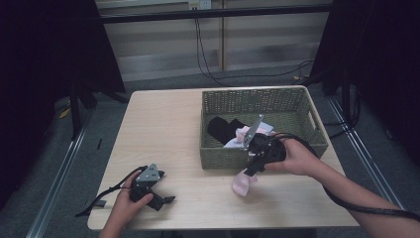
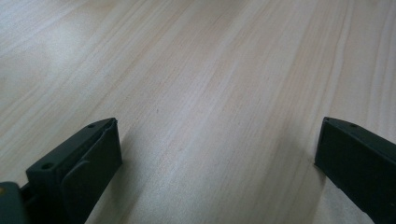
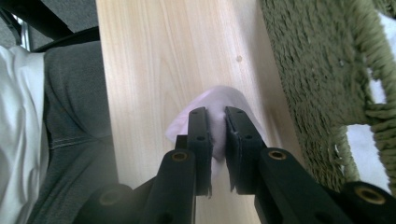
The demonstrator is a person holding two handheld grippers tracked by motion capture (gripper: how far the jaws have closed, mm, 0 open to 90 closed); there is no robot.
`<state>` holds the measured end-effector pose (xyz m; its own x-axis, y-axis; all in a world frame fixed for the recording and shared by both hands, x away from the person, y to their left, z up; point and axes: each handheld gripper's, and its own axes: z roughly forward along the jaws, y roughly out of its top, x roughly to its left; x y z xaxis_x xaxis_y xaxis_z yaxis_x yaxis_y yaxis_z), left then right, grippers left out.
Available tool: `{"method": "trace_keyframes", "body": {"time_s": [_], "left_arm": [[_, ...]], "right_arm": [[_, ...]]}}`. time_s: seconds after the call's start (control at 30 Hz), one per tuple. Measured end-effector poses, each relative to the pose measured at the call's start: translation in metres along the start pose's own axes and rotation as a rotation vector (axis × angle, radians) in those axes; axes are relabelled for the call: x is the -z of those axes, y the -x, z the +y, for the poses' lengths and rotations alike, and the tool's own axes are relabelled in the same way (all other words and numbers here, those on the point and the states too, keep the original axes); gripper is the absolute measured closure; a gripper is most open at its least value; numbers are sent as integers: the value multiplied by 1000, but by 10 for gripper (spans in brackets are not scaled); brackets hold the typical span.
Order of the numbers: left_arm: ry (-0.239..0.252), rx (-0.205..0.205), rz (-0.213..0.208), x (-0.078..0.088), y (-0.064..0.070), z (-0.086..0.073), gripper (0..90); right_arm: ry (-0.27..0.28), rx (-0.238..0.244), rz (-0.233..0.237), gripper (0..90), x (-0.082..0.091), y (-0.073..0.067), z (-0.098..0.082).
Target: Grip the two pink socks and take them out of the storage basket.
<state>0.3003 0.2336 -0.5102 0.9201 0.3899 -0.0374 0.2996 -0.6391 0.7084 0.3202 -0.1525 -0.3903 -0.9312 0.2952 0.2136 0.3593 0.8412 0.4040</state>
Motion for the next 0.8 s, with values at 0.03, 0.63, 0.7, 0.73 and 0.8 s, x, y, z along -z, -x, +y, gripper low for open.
{"method": "trace_keyframes", "body": {"time_s": [0.03, 0.63, 0.7, 0.73, 0.8], "left_arm": [[0, 0, 0, 0, 0, 0, 0], [0, 0, 0, 0, 0, 0, 0], [0, 0, 0, 0, 0, 0, 0], [0, 0, 0, 0, 0, 0, 0], [0, 0, 0, 0, 0, 0, 0]], "right_arm": [[-10, -10, -2, 805, -1, 0, 0], [-33, -29, -11, 752, -19, 4, -15], [-33, -26, -14, 742, -18, 4, -16], [-33, -26, -14, 742, -18, 4, -16], [-26, -36, -5, 716, -16, 3, -18]]}}
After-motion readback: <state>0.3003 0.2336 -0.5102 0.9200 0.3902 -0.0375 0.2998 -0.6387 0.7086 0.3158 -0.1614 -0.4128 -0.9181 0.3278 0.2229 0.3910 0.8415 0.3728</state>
